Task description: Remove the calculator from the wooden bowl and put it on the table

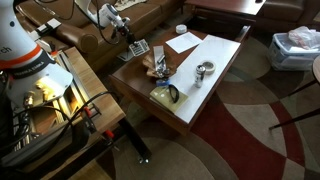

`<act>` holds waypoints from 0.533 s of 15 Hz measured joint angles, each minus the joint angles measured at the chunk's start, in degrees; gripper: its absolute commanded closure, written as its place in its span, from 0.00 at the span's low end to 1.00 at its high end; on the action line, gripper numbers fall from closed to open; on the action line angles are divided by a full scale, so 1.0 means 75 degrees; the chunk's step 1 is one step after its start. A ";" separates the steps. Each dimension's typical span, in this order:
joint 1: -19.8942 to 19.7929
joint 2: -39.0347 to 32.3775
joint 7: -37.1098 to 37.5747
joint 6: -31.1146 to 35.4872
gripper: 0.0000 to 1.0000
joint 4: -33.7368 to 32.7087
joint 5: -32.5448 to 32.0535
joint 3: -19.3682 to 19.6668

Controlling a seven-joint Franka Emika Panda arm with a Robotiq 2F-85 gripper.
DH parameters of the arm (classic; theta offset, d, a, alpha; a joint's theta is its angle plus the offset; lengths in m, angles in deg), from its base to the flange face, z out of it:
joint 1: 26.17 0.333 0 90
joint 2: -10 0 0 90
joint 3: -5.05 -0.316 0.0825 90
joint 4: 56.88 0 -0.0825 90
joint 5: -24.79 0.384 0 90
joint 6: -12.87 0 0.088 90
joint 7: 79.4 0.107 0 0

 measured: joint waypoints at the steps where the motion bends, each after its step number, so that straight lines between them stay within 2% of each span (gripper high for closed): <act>1: -0.0009 -0.0001 -0.0070 0.0166 0.96 0.0056 0.0000 -0.0002; 8: -0.0029 -0.0003 -0.0196 0.0272 0.96 0.0405 0.0000 0.0102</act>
